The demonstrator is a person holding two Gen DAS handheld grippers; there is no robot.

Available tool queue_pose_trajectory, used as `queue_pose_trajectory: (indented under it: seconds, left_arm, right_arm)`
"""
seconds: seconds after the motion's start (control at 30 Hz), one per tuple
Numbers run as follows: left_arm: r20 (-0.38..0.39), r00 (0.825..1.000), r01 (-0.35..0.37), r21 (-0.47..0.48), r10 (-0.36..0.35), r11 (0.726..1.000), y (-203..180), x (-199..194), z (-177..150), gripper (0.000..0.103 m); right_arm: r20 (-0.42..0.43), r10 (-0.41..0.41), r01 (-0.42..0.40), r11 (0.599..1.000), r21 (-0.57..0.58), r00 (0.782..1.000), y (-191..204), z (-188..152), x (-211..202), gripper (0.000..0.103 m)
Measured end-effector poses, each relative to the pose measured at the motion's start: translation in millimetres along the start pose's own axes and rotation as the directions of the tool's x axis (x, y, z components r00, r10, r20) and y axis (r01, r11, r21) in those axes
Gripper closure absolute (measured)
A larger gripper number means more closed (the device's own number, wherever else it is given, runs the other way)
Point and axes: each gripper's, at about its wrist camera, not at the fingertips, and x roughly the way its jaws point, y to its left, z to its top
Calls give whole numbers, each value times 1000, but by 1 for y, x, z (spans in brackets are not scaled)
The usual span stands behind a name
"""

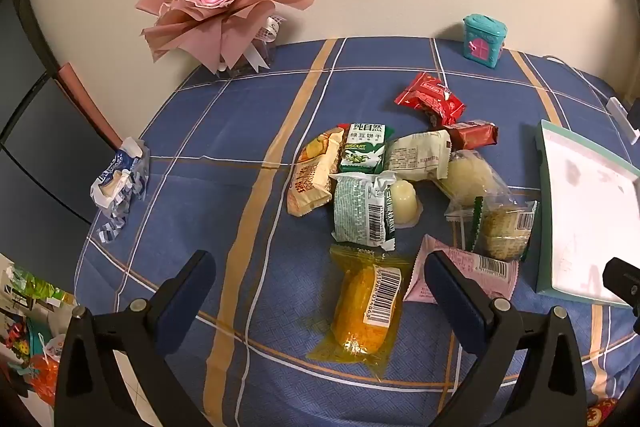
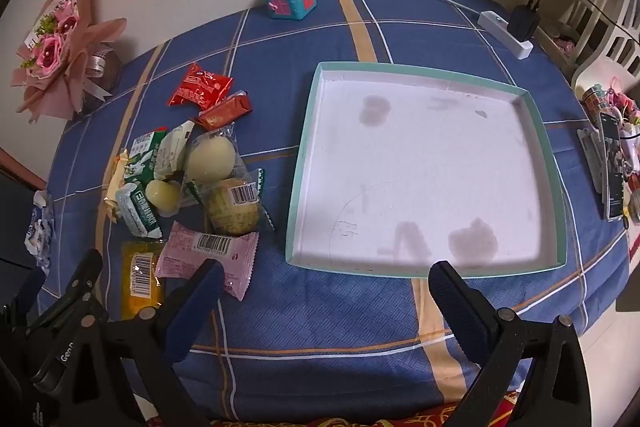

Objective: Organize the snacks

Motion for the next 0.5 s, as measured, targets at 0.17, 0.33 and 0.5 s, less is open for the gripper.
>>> queue_pose_trajectory:
  seconds: [0.17, 0.33, 0.5]
  left_arm:
    - [-3, 1000, 1, 3, -1, 1000, -1, 1, -1, 0]
    - [-5, 1000, 2, 8, -2, 1000, -2, 1, -1, 0]
    - [-9, 1000, 2, 11, -2, 1000, -2, 0, 0, 0]
  right_arm:
    - [0, -1, 1, 1000, -2, 1000, 0, 0, -1, 0]
    - [2, -1, 1, 1000, -1, 1000, 0, 0, 0, 0]
    - [3, -1, 1, 1000, -2, 1000, 0, 0, 0, 0]
